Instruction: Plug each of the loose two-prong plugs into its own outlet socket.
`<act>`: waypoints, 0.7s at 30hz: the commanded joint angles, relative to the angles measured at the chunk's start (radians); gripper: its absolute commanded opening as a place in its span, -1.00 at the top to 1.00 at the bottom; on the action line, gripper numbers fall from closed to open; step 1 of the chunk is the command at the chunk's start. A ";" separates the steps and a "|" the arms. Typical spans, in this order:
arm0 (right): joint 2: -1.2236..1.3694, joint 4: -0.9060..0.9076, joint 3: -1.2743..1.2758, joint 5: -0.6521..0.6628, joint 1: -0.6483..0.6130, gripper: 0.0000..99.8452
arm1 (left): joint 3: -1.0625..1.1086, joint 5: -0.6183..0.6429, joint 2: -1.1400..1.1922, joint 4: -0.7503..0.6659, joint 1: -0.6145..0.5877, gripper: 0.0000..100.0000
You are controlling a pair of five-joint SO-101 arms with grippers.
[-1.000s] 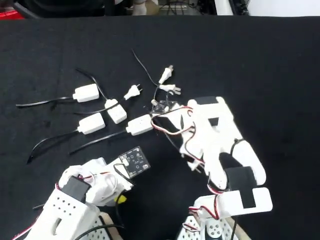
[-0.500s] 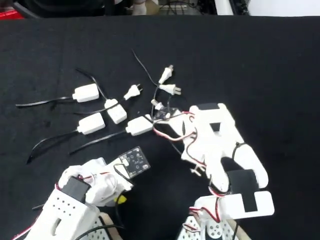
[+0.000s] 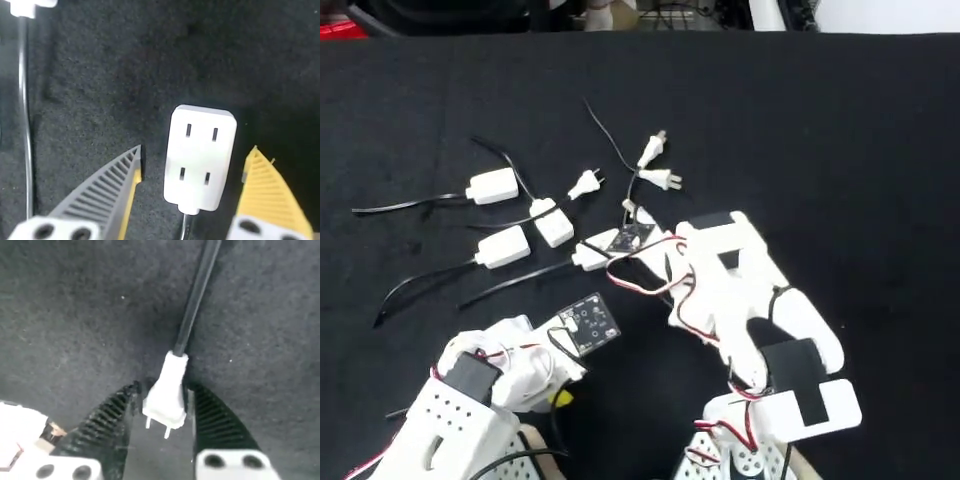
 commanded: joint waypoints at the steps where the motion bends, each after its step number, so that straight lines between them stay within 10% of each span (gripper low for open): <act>1: -0.015 0.002 0.008 -0.011 -0.040 0.94 | -0.004 -0.006 -0.005 0.005 -0.010 0.37; 21: 0.016 0.068 0.010 -0.038 -0.048 0.86 | -0.004 -0.006 -0.005 0.003 -0.010 0.37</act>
